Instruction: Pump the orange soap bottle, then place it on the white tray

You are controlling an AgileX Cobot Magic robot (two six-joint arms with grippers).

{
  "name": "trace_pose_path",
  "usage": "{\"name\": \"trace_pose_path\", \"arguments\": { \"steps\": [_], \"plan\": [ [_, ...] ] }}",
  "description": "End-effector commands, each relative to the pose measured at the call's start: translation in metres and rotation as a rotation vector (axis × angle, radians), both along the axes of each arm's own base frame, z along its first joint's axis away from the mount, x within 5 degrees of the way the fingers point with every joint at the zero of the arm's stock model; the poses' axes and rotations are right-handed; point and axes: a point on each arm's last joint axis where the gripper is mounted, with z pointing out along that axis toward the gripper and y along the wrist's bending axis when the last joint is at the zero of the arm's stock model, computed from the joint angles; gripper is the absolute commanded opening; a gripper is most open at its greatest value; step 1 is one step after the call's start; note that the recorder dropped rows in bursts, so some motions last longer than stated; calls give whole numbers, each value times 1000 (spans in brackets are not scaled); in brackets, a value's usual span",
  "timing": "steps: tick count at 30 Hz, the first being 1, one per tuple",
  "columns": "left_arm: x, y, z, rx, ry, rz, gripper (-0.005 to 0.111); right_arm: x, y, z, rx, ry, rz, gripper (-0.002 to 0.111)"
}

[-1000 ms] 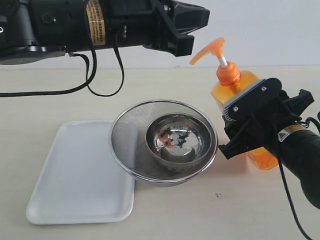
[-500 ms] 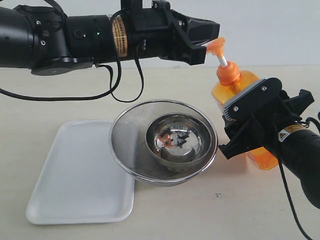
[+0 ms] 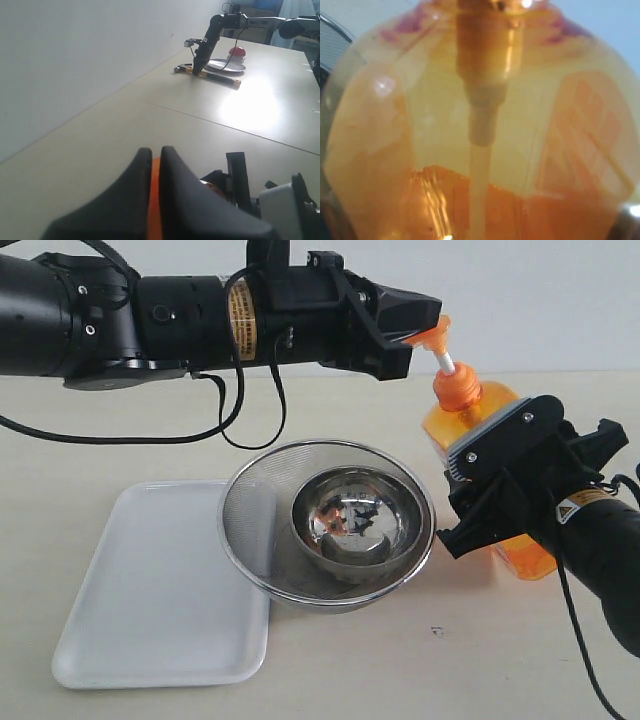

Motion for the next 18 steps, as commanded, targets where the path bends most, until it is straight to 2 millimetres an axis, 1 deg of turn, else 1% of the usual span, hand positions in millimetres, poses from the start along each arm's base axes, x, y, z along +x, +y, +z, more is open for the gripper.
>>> {"name": "trace_pose_path", "arguments": {
  "steps": [1,11,18],
  "plan": [
    [-1,-2,-4,17,15,-15,5,0,0,3,1,-14,8,0],
    [3,-7,-24,32,68,-34,5,0,1,3,2,-17,10,0],
    [2,-8,-29,55,68,-45,5,0,1,3,3,-19,16,0]
  ]
}}
